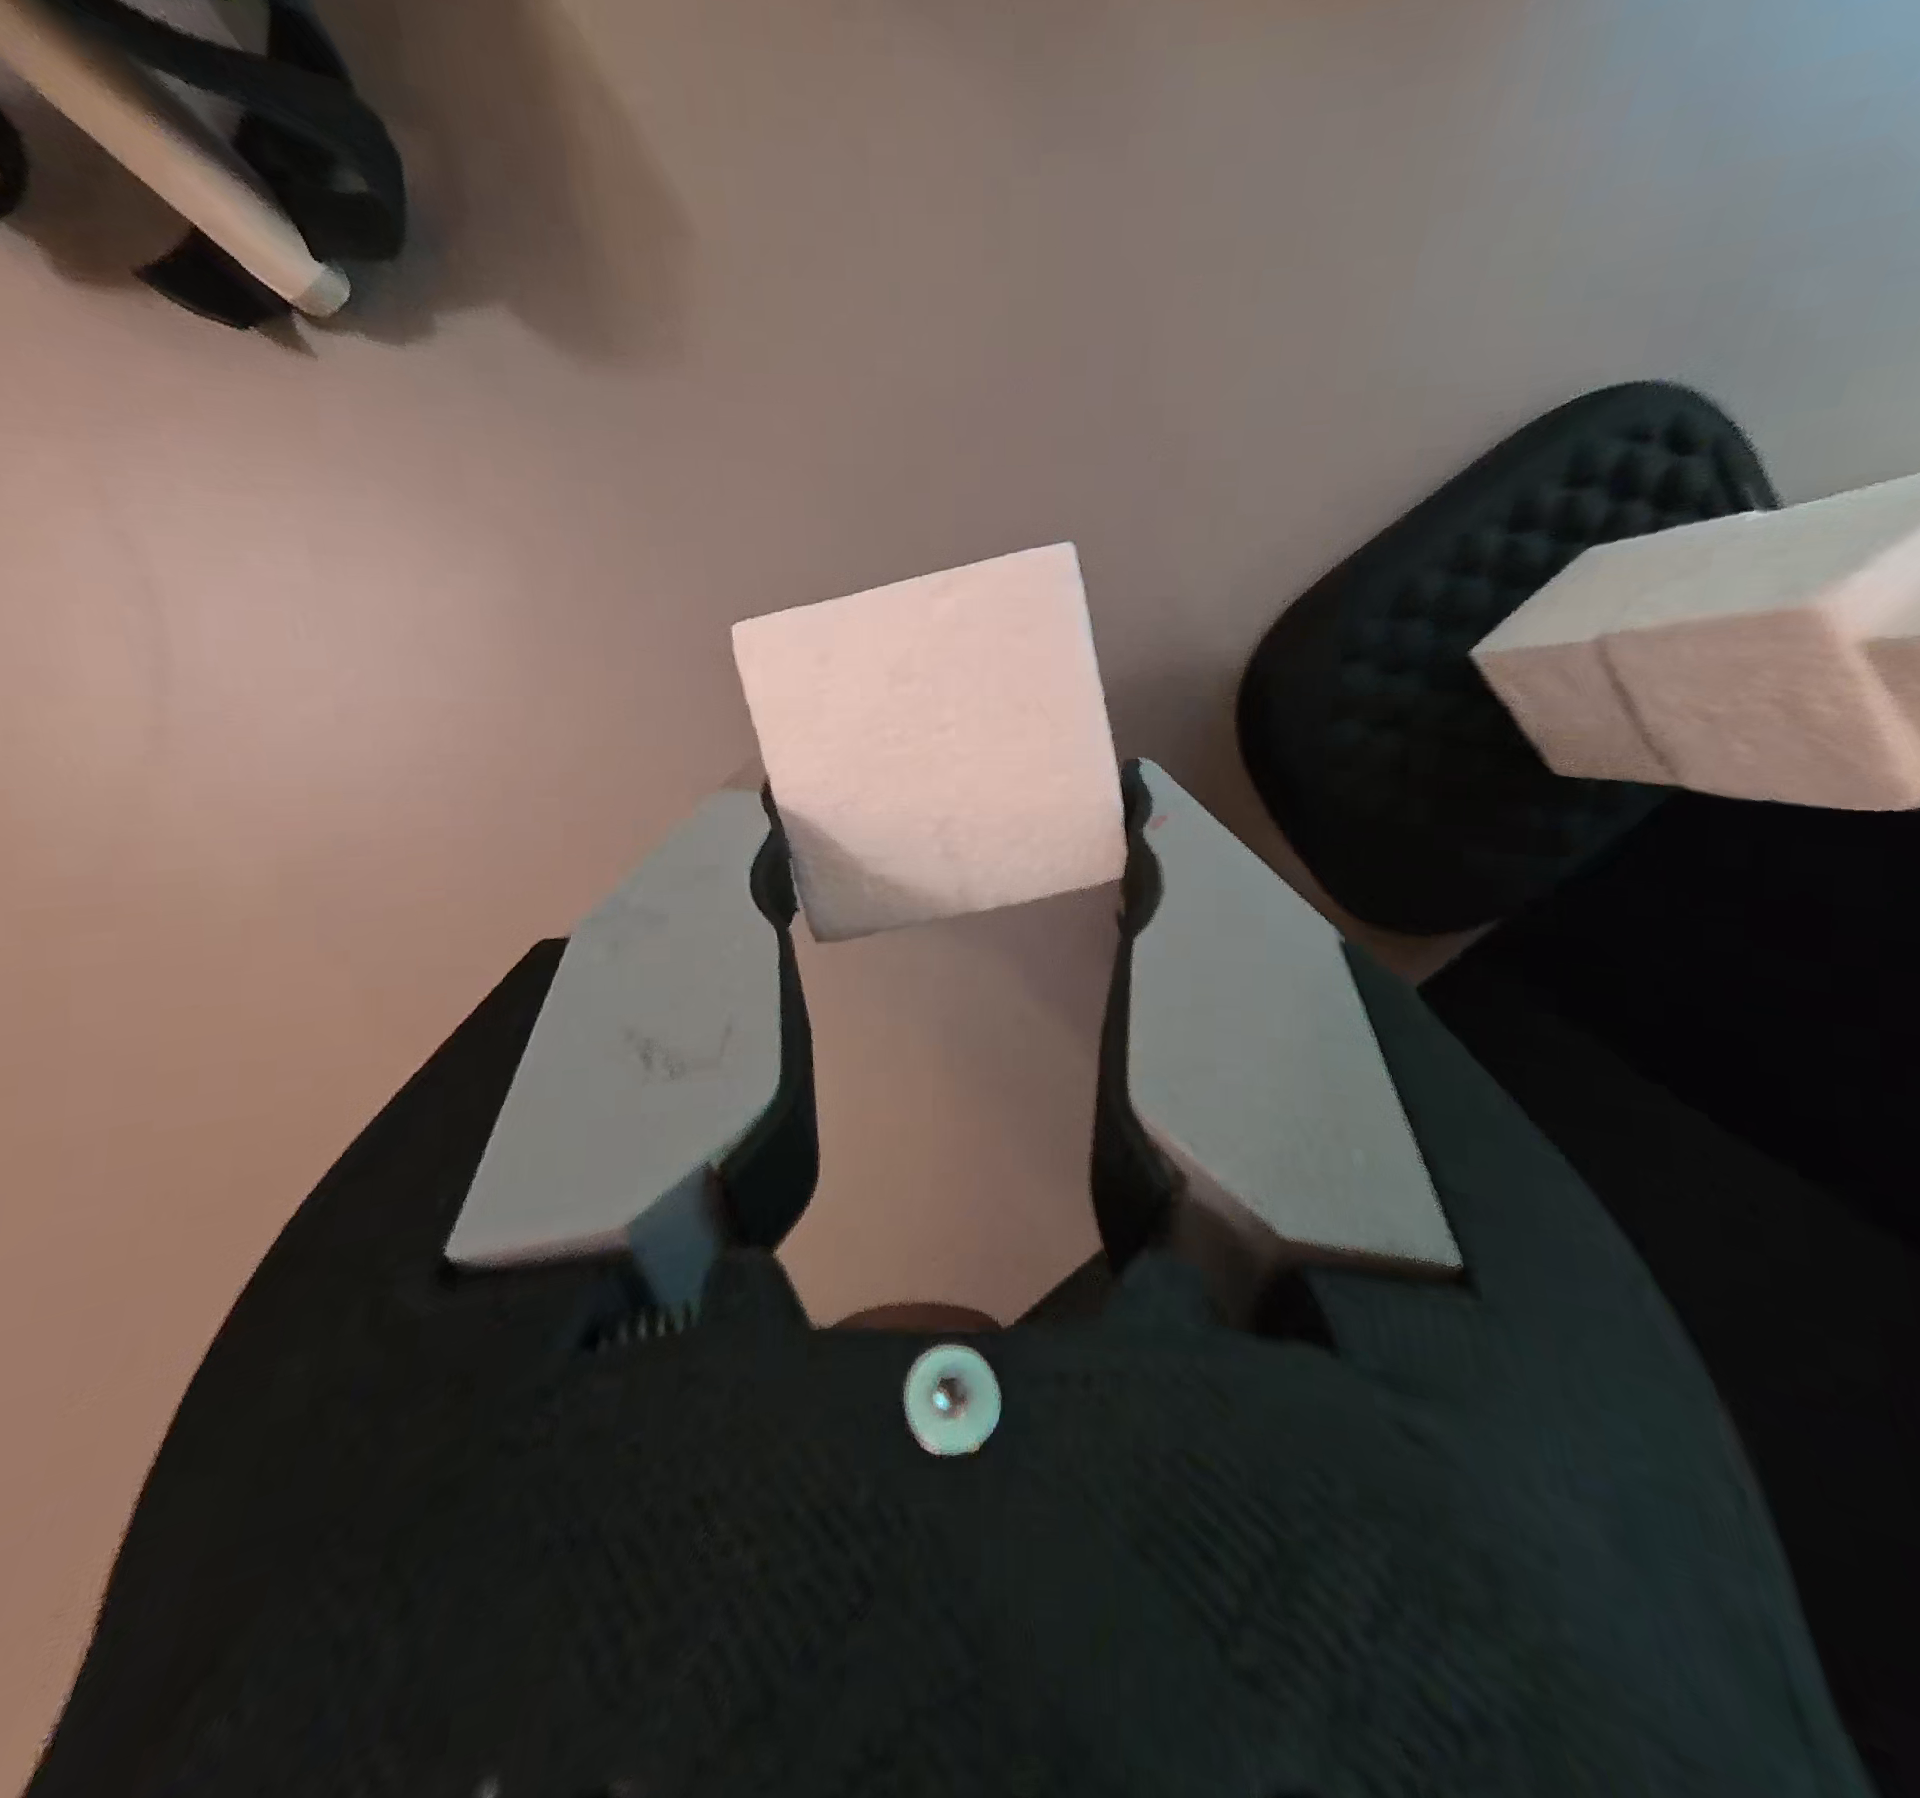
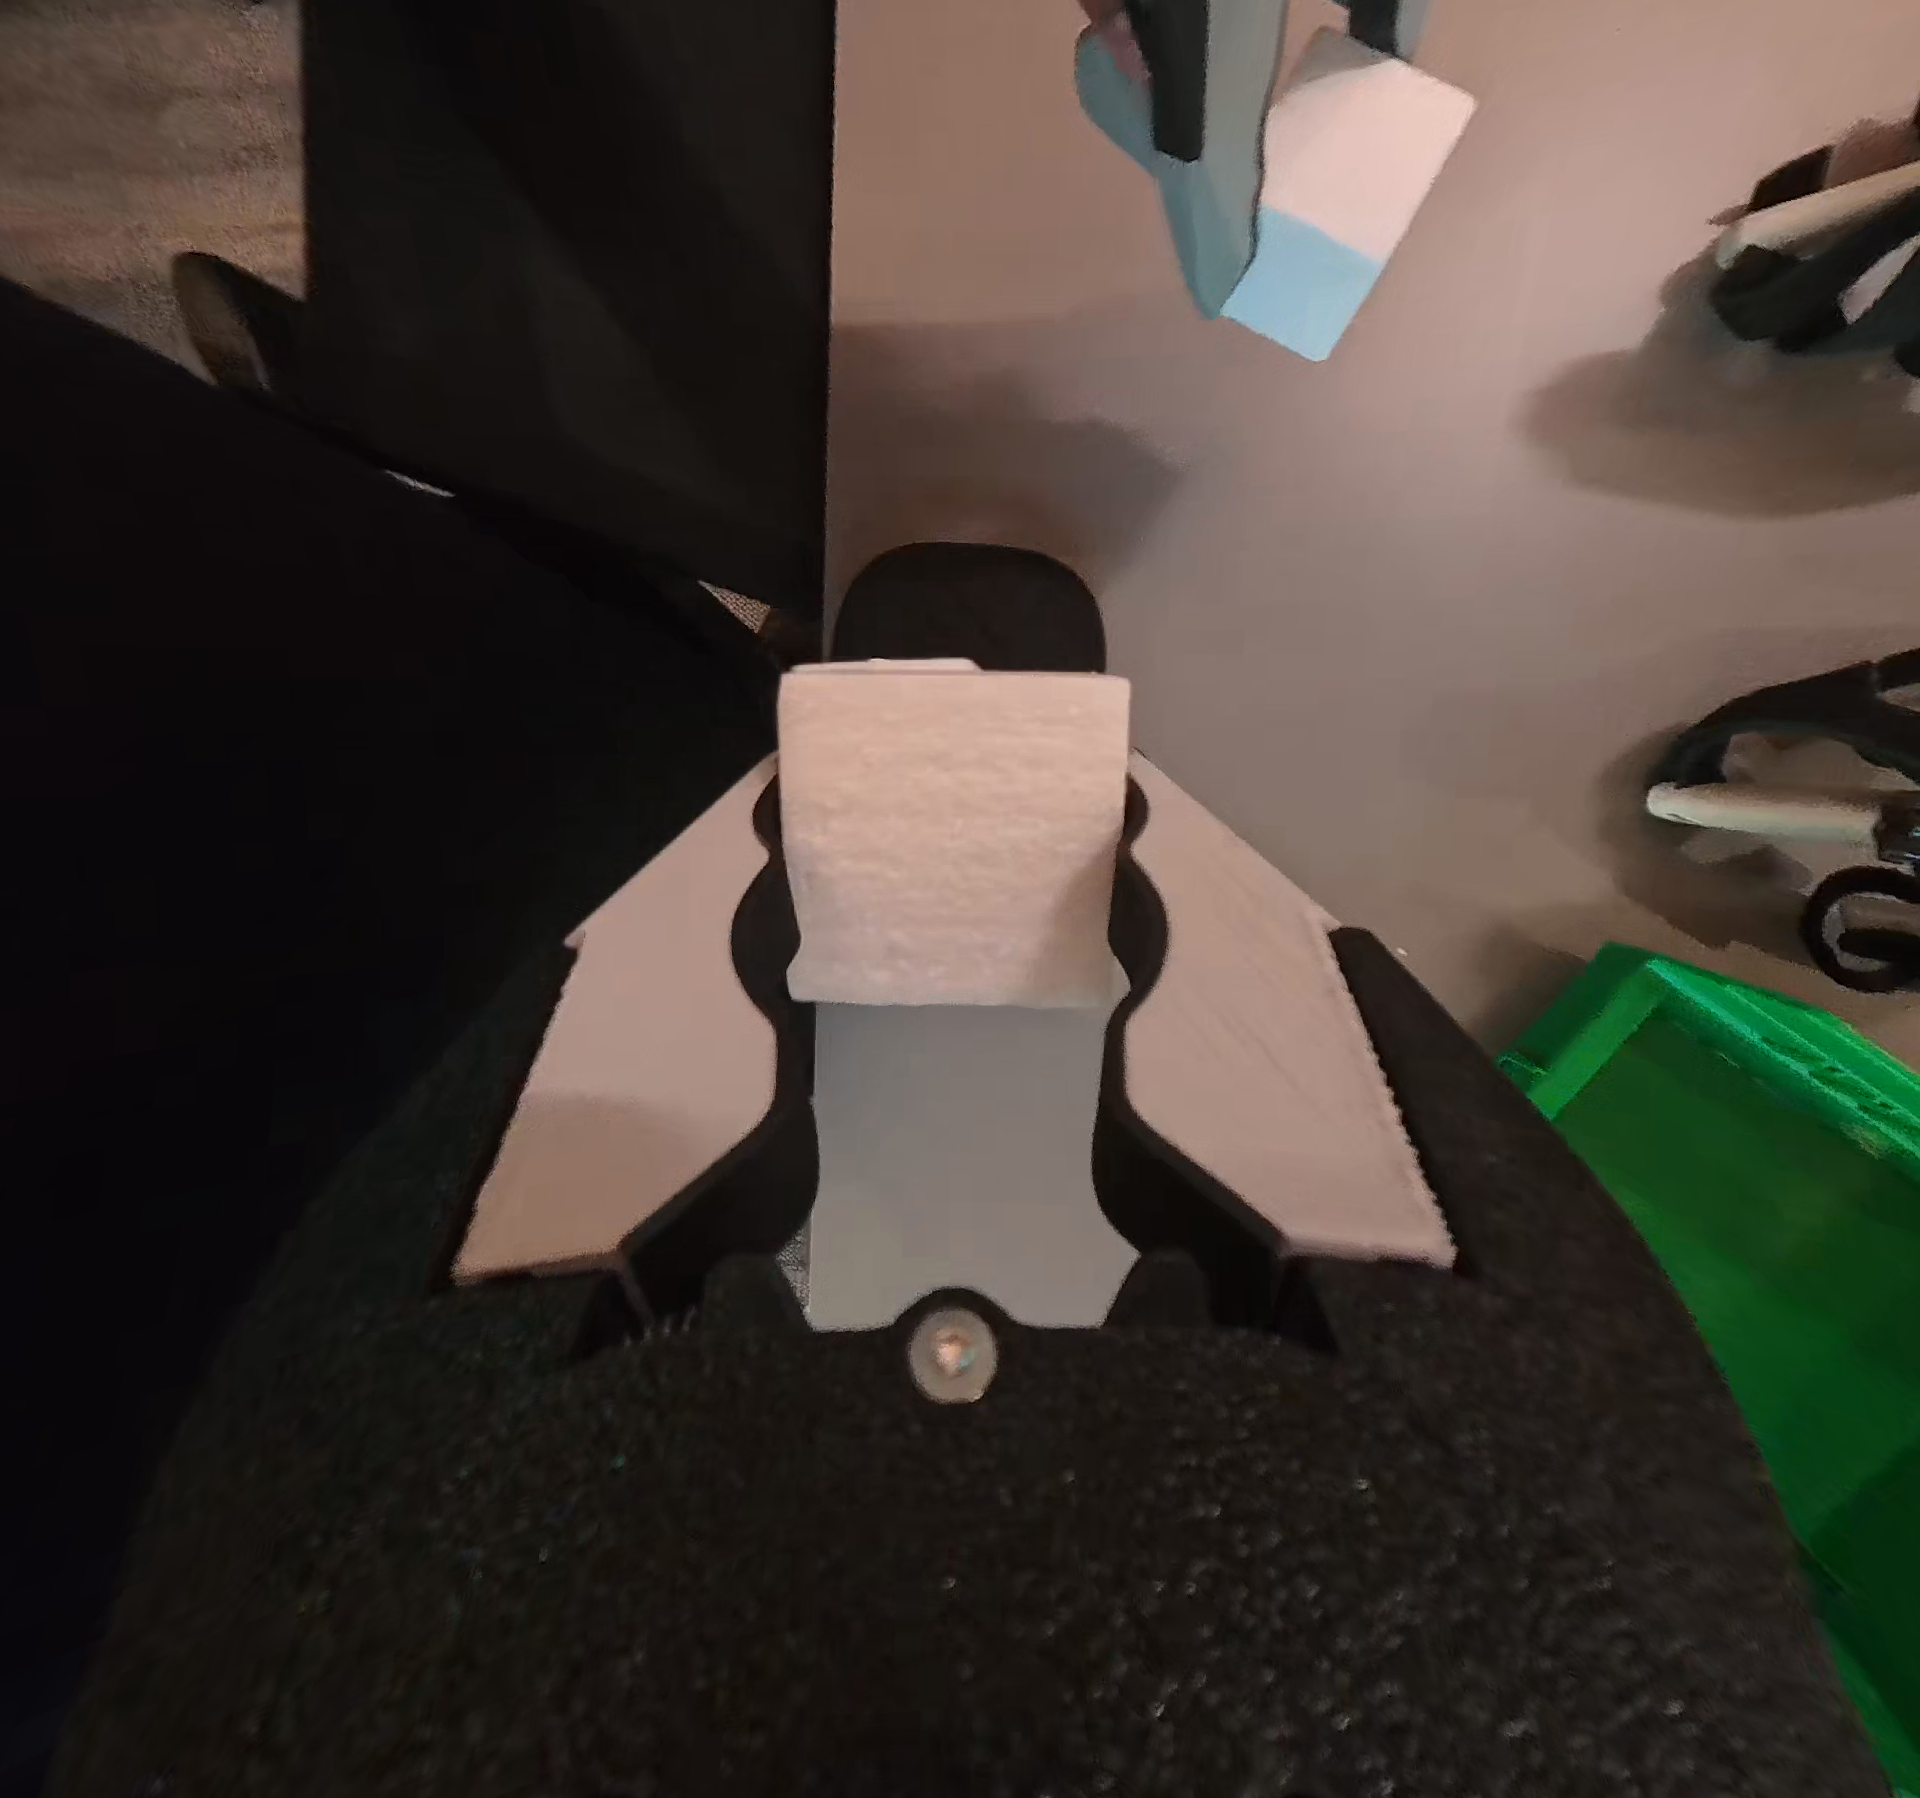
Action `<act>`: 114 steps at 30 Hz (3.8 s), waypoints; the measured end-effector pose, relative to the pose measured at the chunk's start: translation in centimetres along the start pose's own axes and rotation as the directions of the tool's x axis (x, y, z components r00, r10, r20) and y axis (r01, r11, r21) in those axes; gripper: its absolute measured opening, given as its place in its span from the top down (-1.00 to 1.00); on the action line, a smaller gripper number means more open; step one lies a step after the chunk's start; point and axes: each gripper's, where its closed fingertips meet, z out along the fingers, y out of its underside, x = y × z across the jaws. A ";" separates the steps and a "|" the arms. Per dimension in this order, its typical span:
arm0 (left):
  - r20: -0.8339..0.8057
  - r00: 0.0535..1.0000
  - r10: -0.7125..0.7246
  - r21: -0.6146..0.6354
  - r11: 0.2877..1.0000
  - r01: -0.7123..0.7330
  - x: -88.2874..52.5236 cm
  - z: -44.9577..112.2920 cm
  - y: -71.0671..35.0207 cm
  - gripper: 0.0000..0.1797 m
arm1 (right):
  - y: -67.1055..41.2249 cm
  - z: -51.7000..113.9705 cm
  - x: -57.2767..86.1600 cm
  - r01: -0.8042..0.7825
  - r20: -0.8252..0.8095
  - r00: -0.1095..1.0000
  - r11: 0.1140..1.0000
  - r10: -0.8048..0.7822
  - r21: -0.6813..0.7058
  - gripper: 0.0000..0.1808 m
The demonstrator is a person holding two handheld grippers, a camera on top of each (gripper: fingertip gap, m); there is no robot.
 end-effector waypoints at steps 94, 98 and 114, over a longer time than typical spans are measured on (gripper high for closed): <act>-0.124 0.956 -0.266 0.134 0.950 0.282 5.7 -3.4 5.1 0.28 | 11.1 15.0 4.9 -0.414 -0.086 0.889 0.871 0.449 0.265 0.89; -0.143 0.955 -0.261 0.166 0.945 0.283 6.5 -3.3 4.9 0.30 | 10.8 17.4 7.7 -0.337 -0.140 0.925 0.933 0.353 0.128 0.89; -0.041 0.963 -0.265 0.164 0.949 0.269 5.9 -3.4 5.3 0.29 | 11.2 12.3 10.5 -0.406 -0.205 0.858 0.866 0.471 0.291 0.51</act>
